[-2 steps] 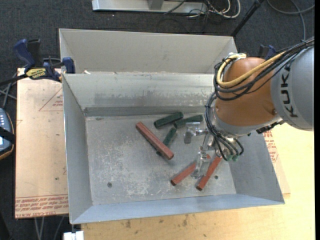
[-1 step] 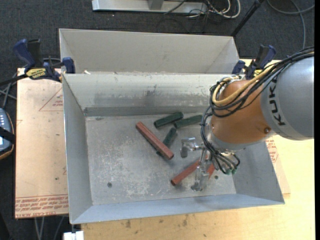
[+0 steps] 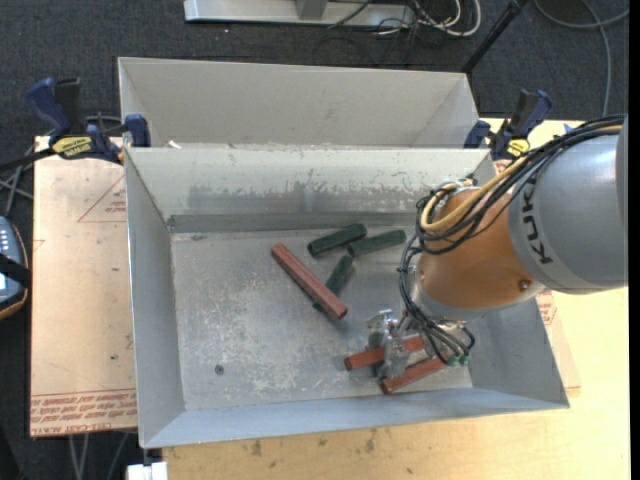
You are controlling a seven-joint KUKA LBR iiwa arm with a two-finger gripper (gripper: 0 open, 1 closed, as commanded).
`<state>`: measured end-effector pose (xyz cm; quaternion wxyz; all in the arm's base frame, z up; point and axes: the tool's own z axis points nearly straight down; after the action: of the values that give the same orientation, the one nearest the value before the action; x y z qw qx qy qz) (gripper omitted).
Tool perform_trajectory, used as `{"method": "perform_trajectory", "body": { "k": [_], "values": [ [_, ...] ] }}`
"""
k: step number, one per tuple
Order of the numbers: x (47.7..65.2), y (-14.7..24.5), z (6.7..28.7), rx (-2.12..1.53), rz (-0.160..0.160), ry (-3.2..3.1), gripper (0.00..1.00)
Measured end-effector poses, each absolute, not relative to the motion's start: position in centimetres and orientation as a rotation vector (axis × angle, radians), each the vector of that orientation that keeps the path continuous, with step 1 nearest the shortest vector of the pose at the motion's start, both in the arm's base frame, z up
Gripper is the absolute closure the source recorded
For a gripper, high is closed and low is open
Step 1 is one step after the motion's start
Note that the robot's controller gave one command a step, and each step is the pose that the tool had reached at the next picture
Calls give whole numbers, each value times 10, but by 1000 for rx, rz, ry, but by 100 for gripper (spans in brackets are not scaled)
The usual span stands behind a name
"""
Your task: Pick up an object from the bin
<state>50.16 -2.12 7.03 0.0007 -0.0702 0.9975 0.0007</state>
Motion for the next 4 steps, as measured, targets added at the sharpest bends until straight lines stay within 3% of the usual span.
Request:
{"method": "perform_trajectory", "body": {
  "k": [1, 2, 3, 4],
  "values": [
    [502, -21, 70, -220, 2, 3133, 100],
    [500, -23, 97, -330, 4, 3130, 100],
    [523, -75, 228, -477, 1, 3102, 100],
    [523, -75, 228, -477, 1, 3103, 0]
  ]
}}
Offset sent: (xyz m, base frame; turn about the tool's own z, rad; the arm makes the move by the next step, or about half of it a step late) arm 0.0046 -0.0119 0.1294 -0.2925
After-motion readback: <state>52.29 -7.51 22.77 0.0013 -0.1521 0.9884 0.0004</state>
